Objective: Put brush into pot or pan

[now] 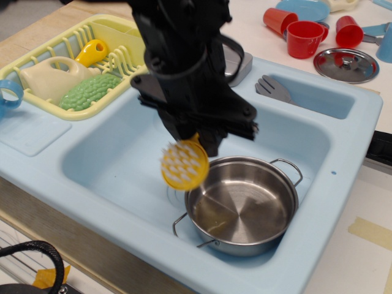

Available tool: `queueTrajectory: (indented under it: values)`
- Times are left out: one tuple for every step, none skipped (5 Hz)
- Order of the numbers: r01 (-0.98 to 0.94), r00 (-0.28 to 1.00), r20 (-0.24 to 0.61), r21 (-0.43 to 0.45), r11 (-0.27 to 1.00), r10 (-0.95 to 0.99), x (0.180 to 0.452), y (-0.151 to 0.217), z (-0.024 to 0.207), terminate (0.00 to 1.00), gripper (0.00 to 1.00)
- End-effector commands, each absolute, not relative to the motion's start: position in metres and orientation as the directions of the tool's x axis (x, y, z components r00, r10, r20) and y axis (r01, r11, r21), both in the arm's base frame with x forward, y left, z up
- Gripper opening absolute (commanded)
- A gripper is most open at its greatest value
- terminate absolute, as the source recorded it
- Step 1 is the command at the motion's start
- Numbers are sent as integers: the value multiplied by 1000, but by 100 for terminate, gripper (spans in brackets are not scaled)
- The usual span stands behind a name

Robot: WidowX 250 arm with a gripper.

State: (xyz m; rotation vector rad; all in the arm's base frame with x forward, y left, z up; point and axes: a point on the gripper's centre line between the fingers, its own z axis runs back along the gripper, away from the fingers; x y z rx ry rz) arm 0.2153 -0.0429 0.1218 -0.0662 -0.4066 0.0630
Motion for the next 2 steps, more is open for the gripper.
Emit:
queueTrajectory:
  values:
    - [-31,898,429,-162,986,99,211,-66,114,0,0]
    - [22,892,446,-205,978,74,217,-75,107,0,100]
